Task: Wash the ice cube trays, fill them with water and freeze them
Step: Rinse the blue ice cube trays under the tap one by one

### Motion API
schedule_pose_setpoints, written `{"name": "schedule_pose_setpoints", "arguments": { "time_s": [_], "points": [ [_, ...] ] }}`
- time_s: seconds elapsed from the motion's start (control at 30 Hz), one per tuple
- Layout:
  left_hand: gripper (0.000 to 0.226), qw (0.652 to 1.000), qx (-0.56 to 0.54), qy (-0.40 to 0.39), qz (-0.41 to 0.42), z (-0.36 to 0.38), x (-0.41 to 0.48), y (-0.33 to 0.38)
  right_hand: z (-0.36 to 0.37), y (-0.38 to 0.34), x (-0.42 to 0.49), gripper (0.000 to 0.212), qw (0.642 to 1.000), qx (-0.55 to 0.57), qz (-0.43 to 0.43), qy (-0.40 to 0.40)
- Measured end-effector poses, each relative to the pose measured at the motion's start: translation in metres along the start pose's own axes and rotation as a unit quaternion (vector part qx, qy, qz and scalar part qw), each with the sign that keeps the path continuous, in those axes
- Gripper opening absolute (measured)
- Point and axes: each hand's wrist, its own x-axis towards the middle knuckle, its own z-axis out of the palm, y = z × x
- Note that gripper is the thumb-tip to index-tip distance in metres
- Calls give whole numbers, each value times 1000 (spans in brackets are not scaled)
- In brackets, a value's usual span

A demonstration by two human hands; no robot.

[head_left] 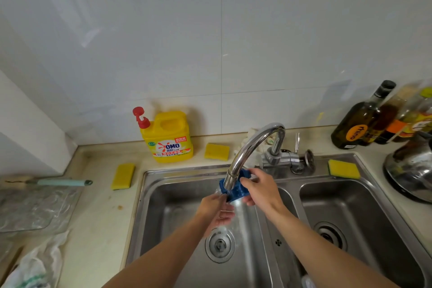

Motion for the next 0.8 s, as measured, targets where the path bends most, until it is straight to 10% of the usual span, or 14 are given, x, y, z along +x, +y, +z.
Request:
{"name": "schedule_pose_setpoints", "arguments": {
  "time_s": [0.8],
  "points": [
    [32,999,-13,-8,43,-1,-11,6,-7,-1,-6,14,997,66,42,1]
  ]
}}
